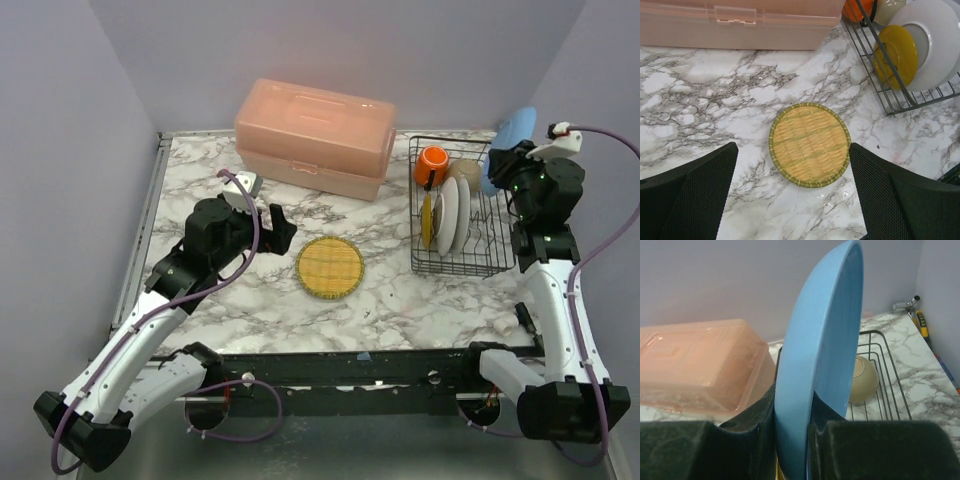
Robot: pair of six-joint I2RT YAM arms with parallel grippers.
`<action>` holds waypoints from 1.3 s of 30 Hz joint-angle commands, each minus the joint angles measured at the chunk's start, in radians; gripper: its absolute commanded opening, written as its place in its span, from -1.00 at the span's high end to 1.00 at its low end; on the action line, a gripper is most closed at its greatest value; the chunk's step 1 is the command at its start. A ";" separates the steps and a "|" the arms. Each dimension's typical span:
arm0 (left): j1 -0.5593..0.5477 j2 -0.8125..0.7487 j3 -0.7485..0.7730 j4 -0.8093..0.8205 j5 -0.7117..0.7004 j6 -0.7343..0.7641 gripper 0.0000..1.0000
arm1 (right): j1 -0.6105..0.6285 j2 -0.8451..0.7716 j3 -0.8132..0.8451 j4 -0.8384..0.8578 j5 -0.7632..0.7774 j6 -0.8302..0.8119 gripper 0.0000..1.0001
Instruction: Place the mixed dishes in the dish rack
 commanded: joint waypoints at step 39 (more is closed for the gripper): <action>-0.121 0.044 -0.062 0.086 -0.105 0.100 -0.82 | -0.389 0.130 -0.208 -0.041 -0.591 0.007 0.95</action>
